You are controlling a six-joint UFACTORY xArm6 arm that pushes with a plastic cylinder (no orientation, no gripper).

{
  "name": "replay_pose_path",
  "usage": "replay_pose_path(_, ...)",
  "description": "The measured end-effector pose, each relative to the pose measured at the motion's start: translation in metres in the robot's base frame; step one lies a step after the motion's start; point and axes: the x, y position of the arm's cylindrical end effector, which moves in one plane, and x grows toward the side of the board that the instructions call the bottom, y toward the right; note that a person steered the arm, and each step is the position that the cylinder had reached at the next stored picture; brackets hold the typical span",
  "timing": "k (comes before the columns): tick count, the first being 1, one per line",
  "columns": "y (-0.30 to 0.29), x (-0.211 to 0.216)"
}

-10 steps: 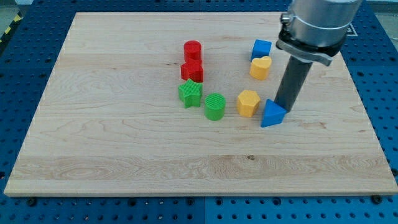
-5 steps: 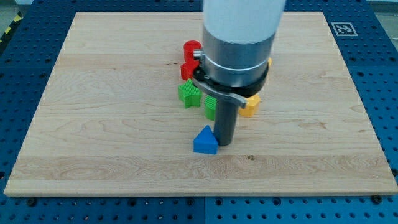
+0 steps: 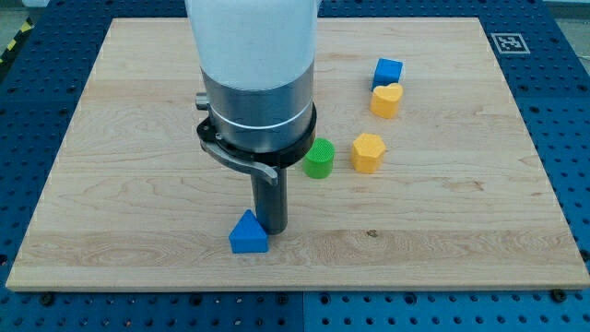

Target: Push the blue triangle towards the bottom left of the board

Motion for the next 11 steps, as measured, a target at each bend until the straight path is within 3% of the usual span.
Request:
replay_pose_path(6, -0.001, 0.019)
replay_pose_path(11, -0.122, 0.023)
